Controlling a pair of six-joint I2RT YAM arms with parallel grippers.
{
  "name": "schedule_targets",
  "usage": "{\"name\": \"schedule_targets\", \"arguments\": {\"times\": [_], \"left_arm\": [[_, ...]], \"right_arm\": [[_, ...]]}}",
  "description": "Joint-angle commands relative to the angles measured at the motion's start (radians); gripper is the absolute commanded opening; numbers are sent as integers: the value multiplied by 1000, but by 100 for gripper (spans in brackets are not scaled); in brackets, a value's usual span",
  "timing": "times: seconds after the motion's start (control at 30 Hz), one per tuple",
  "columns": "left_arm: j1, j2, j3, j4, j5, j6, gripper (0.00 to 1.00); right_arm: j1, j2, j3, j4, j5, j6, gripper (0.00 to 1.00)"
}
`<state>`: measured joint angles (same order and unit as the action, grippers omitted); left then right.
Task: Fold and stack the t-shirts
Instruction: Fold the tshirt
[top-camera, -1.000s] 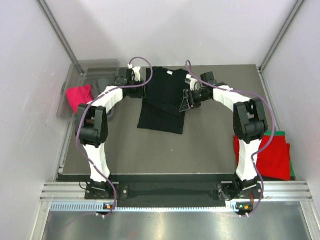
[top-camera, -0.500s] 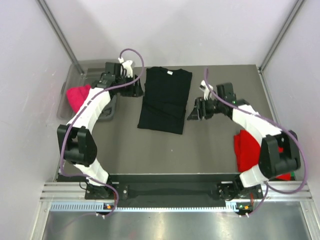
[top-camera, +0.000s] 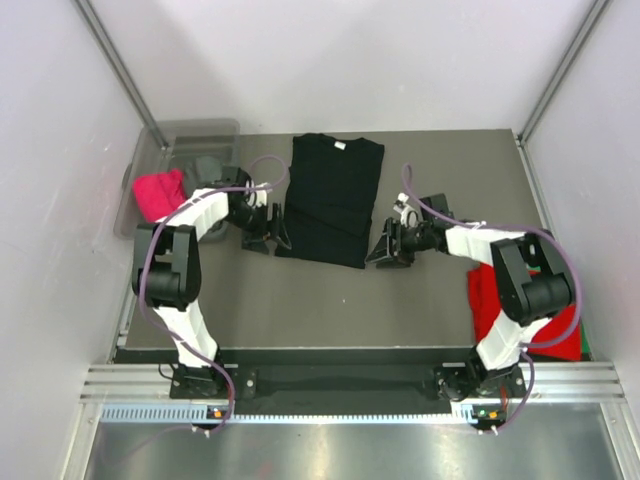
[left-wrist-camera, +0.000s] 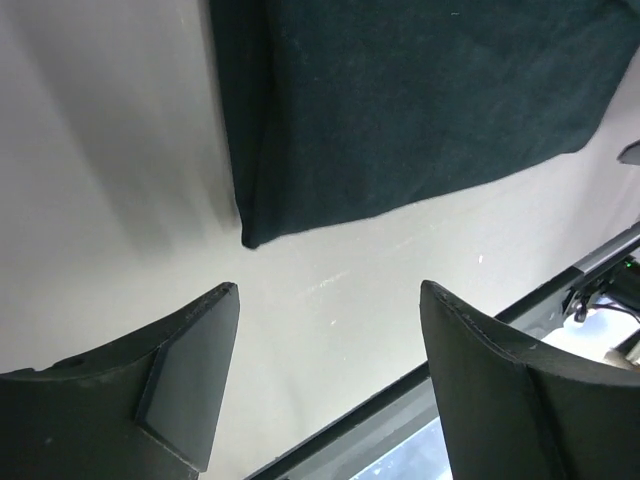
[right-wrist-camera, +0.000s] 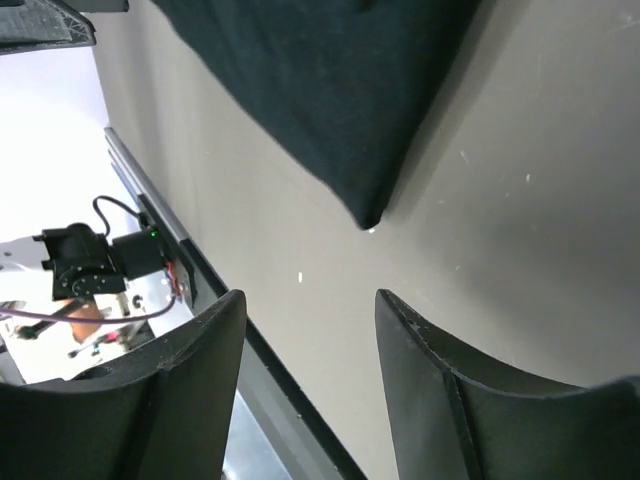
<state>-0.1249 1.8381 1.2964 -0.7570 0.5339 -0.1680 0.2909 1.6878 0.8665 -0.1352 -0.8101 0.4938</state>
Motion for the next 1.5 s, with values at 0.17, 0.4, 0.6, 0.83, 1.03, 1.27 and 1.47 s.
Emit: {"name": "schedule_targets", "arguments": {"times": [0.17,0.4,0.6,0.83,1.03,1.27,1.47], "left_arm": [[1,107,30,16,31,-33,72],[1,142,37,41,46,-47,69],[-1,190,67,53,77,-56,62],[-2,207,66,59,83,-59,53],[-2,205,57,67,77,-57,43],[-2,185,63,94,60,-90,0],[-13,75,76,99,127,-91,0]], "right_arm": [[54,101,80,89,-26,25,54],[65,164,120,89,-18,17,55],[67,194,124,97,-12,12,53],[71,226,124,111,2,23,49],[77,289,170,105,2,40,45],[68,221,154,75,44,-23,0],[-4,-35,103,19,69,-102,0]]}}
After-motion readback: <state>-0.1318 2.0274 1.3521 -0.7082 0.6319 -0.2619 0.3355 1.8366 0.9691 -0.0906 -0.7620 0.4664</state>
